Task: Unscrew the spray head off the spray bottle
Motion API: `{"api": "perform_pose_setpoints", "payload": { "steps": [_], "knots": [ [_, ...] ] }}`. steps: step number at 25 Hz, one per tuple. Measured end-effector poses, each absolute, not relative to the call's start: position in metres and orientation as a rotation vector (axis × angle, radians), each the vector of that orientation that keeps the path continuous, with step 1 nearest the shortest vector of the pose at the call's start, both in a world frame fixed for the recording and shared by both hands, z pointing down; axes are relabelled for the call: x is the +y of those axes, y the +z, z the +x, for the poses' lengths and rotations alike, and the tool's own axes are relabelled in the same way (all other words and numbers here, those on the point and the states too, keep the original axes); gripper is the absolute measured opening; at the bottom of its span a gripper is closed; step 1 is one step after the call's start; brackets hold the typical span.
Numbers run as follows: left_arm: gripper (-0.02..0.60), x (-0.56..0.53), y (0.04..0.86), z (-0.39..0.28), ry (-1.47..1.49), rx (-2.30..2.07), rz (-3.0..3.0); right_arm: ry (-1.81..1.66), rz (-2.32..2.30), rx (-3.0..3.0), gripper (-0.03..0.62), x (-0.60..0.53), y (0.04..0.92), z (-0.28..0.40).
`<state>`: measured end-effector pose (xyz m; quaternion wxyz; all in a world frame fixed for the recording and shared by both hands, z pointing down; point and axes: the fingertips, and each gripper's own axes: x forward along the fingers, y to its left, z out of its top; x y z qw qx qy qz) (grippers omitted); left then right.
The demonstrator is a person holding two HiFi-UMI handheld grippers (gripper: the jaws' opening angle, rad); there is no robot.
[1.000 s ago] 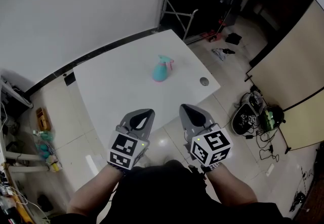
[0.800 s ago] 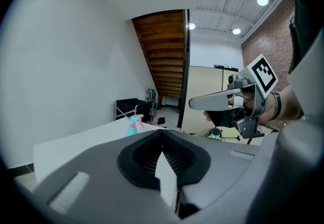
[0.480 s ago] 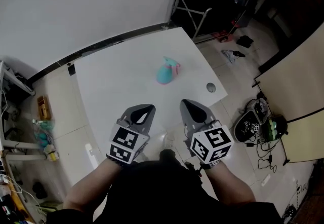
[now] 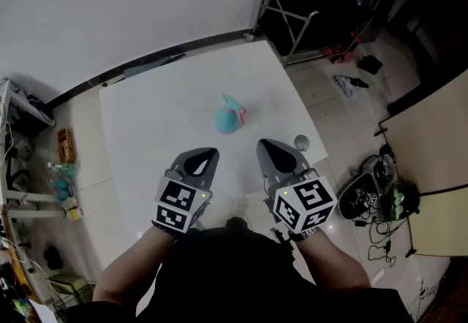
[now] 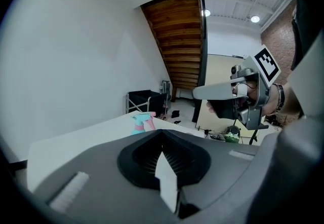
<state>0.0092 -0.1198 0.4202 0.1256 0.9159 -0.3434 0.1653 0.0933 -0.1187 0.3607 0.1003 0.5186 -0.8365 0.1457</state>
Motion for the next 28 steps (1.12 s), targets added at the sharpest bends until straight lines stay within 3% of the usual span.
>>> {"api": "perform_pose_setpoints", "payload": {
  "steps": [23, 28],
  "knots": [
    [0.015, -0.170, 0.465, 0.034, 0.567, -1.328, 2.415, 0.471, 1.188, -2.601, -0.009, -0.174, 0.386, 0.132],
    [0.040, -0.178, 0.480, 0.037, 0.594, -1.297, 2.412, 0.459, 1.202, -2.578, -0.009, -0.179, 0.387, 0.135]
  ]
}}
